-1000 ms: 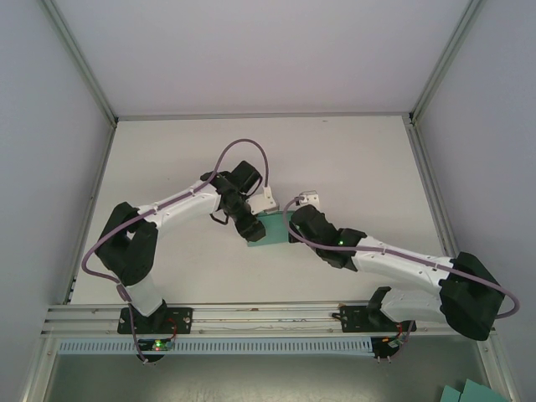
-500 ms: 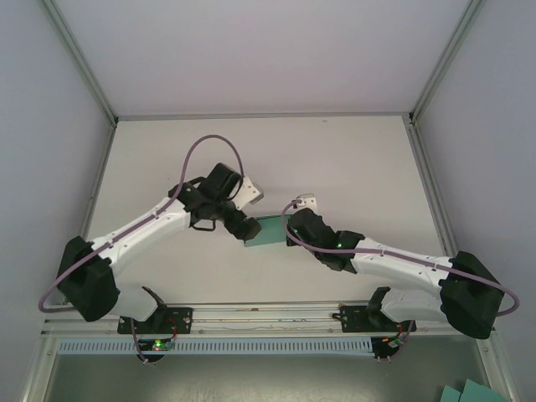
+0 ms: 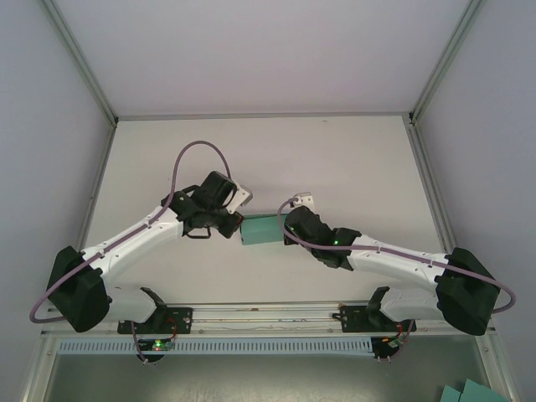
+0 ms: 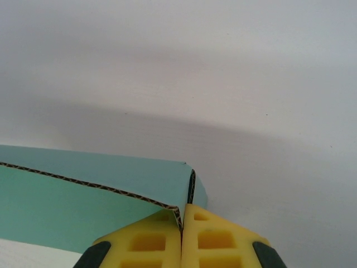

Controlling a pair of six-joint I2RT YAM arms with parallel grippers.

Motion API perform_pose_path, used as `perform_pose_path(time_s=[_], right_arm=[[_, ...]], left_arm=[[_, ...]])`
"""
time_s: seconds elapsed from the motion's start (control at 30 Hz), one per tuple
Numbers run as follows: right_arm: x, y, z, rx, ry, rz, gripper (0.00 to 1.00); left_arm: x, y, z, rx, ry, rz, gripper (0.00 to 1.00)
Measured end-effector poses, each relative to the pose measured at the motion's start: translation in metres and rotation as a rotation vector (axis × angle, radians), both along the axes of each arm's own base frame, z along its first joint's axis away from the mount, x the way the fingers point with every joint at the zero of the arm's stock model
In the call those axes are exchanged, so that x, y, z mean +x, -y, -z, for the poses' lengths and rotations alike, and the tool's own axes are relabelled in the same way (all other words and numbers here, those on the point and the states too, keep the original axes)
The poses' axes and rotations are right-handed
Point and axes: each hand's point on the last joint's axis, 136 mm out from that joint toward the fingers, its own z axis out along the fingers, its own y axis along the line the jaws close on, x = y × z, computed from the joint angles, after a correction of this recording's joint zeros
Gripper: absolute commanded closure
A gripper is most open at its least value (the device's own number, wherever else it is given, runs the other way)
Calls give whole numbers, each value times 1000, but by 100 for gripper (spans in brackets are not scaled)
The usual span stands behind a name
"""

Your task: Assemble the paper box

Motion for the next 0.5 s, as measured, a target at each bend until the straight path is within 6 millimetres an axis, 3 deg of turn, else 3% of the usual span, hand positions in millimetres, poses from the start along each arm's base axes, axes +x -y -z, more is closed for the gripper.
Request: perform_pose_path(time_s=[0.5], right_arm=[[-5, 0, 0, 53, -31, 87, 100]], left_arm=[[16, 9, -1, -79, -167, -417, 100]])
